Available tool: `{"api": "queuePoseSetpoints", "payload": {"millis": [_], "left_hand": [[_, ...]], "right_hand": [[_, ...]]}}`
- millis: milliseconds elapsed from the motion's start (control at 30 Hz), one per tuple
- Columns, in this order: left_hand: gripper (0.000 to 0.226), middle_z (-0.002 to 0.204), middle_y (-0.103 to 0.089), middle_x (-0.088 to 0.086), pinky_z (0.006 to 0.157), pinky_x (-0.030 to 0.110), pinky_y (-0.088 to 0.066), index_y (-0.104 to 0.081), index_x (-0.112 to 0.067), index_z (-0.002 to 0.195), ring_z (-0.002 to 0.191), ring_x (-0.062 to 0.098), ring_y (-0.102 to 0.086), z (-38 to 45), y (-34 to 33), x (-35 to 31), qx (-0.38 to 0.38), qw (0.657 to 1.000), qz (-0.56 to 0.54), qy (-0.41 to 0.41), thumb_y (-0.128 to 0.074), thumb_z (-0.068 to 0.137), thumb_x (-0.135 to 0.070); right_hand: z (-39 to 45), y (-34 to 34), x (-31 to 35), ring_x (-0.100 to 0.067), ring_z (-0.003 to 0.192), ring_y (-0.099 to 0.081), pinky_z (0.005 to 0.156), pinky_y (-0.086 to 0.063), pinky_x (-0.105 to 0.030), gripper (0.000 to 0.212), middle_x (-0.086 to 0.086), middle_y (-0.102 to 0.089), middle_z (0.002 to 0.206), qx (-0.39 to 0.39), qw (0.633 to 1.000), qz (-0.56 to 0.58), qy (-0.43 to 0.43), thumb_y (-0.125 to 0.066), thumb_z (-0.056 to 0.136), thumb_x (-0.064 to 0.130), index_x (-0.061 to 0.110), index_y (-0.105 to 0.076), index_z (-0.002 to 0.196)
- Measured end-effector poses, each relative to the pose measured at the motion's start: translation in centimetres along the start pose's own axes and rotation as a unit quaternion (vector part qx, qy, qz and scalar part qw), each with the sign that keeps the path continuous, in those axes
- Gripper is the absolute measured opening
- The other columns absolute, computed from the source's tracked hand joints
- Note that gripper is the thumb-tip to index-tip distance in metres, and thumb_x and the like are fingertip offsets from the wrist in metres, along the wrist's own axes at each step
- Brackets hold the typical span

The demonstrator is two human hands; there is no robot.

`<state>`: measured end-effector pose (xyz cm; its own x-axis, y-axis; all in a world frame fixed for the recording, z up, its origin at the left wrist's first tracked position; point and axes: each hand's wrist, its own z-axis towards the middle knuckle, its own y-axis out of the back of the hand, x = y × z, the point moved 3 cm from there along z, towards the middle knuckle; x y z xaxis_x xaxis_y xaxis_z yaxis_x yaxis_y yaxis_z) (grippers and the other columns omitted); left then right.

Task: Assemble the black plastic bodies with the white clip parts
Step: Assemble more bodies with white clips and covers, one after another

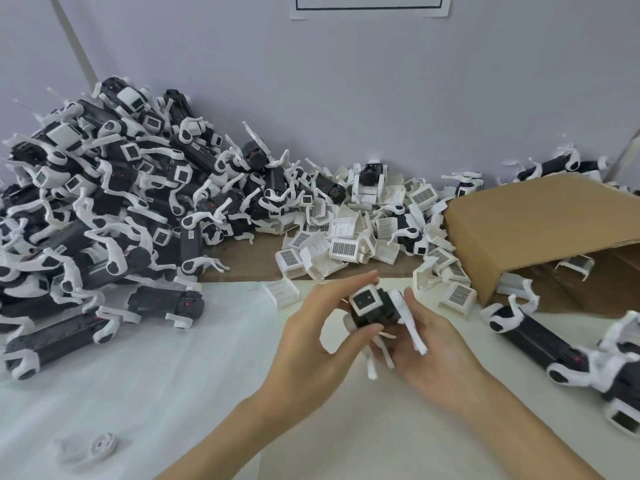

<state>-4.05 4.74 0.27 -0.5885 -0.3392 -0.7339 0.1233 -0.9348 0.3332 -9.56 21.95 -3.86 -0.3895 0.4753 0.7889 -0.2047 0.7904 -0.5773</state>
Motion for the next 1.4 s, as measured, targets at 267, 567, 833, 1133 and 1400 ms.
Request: {"api": "queuePoseSetpoints", "payload": {"millis": [267, 567, 833, 1133, 1400], "left_hand": [[0.025, 0.129, -0.075, -0.004, 0.101, 0.024, -0.052, -0.074, -0.026, 0.128, 0.123, 0.022, -0.069, 0.1, 0.7, 0.5, -0.009, 0.988, -0.135, 0.078, -0.063, 0.106, -0.031], [0.055, 0.122, -0.076, 0.002, 0.110, 0.047, -0.052, -0.066, -0.034, 0.136, 0.114, 0.025, -0.073, 0.2, 1.2, 3.8, -0.006, 0.937, -0.235, 0.258, -0.055, 0.096, -0.070], [0.044, 0.138, -0.067, -0.005, 0.093, 0.025, -0.055, -0.053, -0.021, 0.147, 0.110, 0.010, -0.069, 0.7, 3.6, 4.0, 0.048, 0.979, -0.151, 0.131, -0.066, 0.105, -0.023], [0.059, 0.137, -0.059, 0.004, 0.110, 0.022, -0.046, -0.065, -0.007, 0.137, 0.129, 0.011, -0.059, 0.8, 4.0, 4.7, 0.030, 0.976, 0.189, -0.103, -0.085, 0.088, -0.032], [0.033, 0.090, -0.069, -0.005, 0.066, 0.017, -0.047, -0.059, -0.037, 0.121, 0.070, 0.008, -0.064, 0.3, 4.2, 5.4, -0.040, 0.991, -0.019, 0.126, -0.061, 0.093, -0.055]], "right_hand": [[0.0, 0.0, 0.0, -0.039, 0.133, -0.059, 0.106, -0.049, -0.045, 0.062, -0.024, -0.064, 0.139, -0.028, 0.999, -0.010, 0.017, -0.043, 0.107, 0.048, -0.003, -0.058, 0.139], [-0.6, -0.7, 1.4, -0.026, 0.123, -0.064, 0.110, -0.045, -0.044, 0.055, -0.013, -0.070, 0.127, -0.063, 0.959, -0.162, 0.226, -0.073, 0.089, 0.053, 0.019, -0.069, 0.133], [-1.2, -0.8, 2.4, 0.003, 0.135, -0.053, 0.114, -0.037, -0.015, 0.083, 0.023, -0.060, 0.142, 0.021, 0.844, -0.472, 0.254, -0.084, 0.082, 0.051, 0.039, -0.043, 0.154], [-1.5, -1.6, 1.9, 0.004, 0.142, -0.041, 0.108, -0.026, -0.004, 0.076, 0.026, -0.049, 0.149, 0.002, 0.739, -0.582, 0.338, -0.084, 0.086, 0.026, 0.035, -0.046, 0.150], [-0.6, -2.5, 0.6, -0.004, 0.128, -0.060, 0.114, -0.043, -0.033, 0.054, 0.014, -0.070, 0.130, 0.029, 0.846, -0.481, 0.226, -0.063, 0.091, 0.060, 0.036, -0.057, 0.140]]}}
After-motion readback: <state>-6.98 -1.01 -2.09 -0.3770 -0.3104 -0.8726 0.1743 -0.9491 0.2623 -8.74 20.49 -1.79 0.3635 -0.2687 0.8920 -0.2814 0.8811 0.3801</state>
